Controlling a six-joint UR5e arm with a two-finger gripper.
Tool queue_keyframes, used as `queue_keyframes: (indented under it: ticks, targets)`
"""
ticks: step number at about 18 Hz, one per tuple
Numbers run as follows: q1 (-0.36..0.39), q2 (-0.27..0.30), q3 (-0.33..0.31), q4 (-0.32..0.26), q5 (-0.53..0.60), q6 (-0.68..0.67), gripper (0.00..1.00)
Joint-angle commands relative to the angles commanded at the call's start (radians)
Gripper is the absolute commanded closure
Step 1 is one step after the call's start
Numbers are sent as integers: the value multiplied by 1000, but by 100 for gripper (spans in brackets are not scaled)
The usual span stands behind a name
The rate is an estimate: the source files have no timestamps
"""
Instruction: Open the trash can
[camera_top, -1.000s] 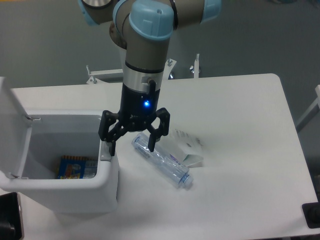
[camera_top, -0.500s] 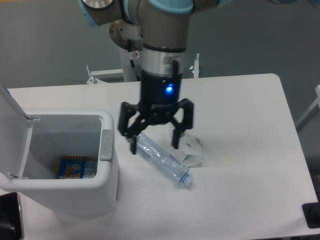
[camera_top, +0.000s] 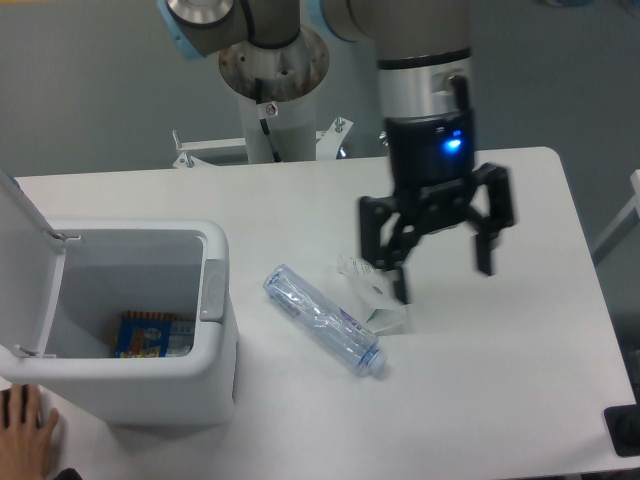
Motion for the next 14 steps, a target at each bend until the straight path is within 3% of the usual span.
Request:
queue_keyframes:
  ticks: [11, 14]
  targets:
    - [108, 12, -75, -38, 5, 463, 0]
    - [126, 46, -113, -40, 5, 599, 0]
